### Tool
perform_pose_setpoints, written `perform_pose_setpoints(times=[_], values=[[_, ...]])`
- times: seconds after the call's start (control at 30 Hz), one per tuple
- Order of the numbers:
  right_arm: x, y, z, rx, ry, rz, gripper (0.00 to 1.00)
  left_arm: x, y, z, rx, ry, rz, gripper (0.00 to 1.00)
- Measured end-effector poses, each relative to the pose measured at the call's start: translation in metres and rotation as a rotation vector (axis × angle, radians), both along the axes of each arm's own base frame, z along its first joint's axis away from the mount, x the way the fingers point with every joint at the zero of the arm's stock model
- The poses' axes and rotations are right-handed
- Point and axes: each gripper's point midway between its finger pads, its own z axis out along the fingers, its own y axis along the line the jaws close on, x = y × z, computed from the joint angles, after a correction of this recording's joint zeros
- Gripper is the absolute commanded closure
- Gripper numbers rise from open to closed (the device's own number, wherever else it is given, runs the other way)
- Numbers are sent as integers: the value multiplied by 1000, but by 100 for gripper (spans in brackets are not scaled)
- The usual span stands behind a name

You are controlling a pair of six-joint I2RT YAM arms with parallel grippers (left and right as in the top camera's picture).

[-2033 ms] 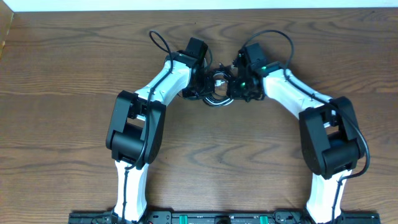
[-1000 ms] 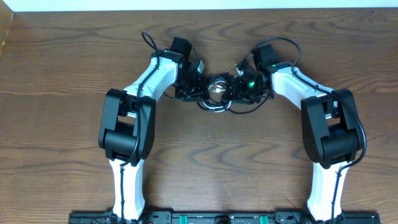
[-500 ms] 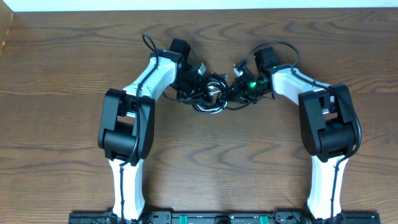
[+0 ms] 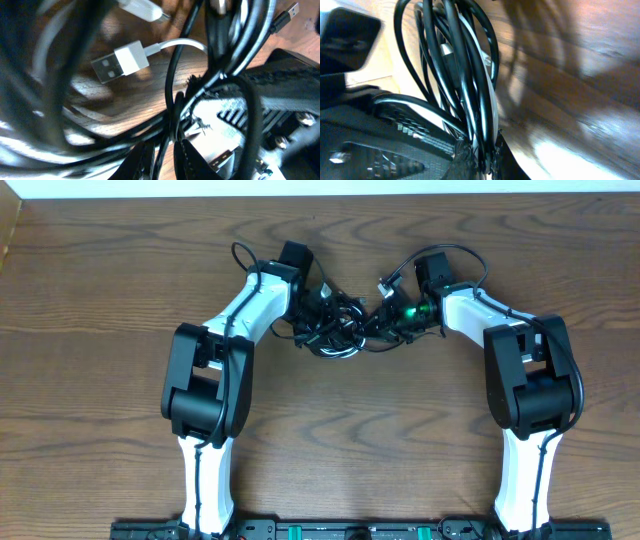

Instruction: Untangle cables

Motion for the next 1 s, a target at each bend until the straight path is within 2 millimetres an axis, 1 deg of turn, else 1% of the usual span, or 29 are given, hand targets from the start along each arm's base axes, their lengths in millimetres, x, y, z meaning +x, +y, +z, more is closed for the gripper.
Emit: perform_pose_setpoints(times=[0.2, 0.5, 0.6, 0.77, 0.8, 0.87, 0.93, 1.0], values=[[1, 0, 2, 10, 14, -10, 99, 9, -1, 0, 8, 18, 77, 79], [0, 1, 3, 18, 23, -12, 99, 15, 0, -2, 31, 42, 145, 79], [0, 1, 3, 21, 25, -12, 99, 16, 1, -2, 35, 51, 161, 74], [0, 2, 5, 33, 28, -9, 99, 24, 0, -5, 36, 38, 203, 73], [0, 2, 5, 35, 28, -8, 99, 24, 0, -6, 36, 39, 210, 74], [-1, 2, 6, 37, 30, -8, 99, 23, 1, -10, 40, 56, 229, 81], [-1, 2, 6, 38, 31, -7, 99, 22, 1, -11, 38, 63, 237, 92], [-1, 2, 6, 40, 32, -6, 99, 23, -3, -8, 12, 67, 240, 93]])
